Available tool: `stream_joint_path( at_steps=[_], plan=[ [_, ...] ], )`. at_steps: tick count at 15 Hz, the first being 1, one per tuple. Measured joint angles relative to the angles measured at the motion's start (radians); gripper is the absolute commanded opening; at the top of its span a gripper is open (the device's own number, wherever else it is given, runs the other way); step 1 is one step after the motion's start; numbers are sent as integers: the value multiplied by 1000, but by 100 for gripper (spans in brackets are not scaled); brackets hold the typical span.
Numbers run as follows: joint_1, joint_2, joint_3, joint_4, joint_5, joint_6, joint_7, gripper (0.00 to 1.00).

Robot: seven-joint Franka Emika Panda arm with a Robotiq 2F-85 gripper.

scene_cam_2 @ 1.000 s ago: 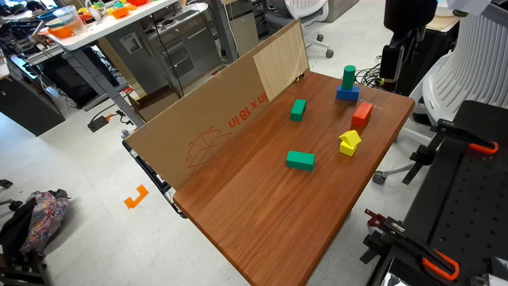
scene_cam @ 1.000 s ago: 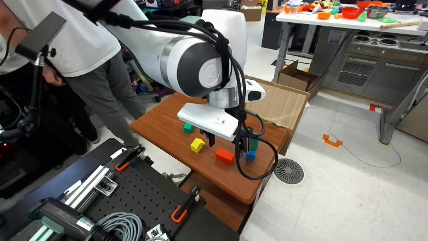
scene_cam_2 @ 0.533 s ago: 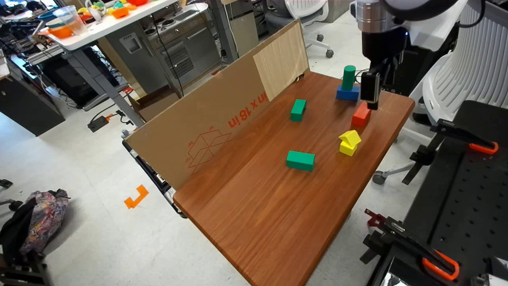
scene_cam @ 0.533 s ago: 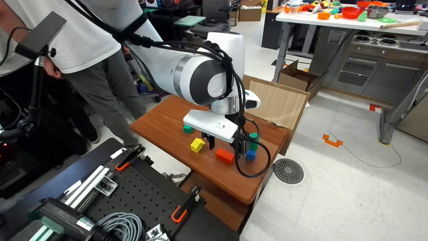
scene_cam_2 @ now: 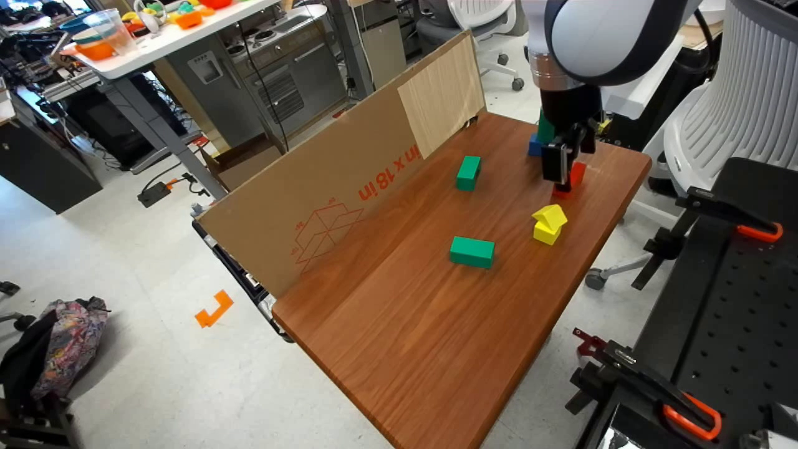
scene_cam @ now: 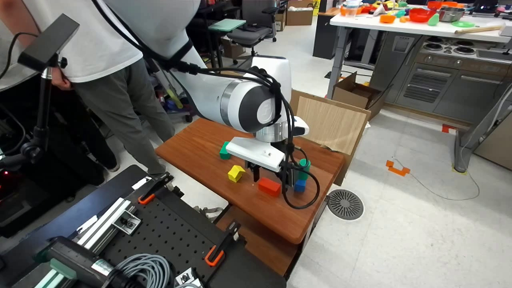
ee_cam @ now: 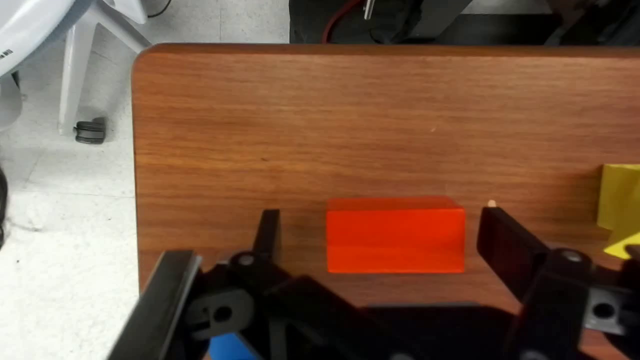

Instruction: Take the orange block and put it on the green block at the right

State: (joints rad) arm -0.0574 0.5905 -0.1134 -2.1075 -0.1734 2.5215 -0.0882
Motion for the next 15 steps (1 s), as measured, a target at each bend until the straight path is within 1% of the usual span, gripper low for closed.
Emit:
stream_joint_path(
  at_steps=[1, 2, 3, 4, 5, 7, 11, 15],
  plan=[
    [3, 11, -1, 10, -1, 0, 3, 100],
    [7, 20, -4, 18, -2, 0, 6, 75],
    [11, 27, -6, 26, -3, 0, 10, 74],
    [13, 33, -8, 33, -4, 0, 13, 68],
    [14, 39, -8, 40, -4, 0, 16, 58],
    [15, 47, -9, 50, -4, 0, 23, 42],
    [19, 49, -17, 59, -4, 0, 47, 42],
    [42, 23, -53, 61, -5, -13, 139, 42]
  ],
)
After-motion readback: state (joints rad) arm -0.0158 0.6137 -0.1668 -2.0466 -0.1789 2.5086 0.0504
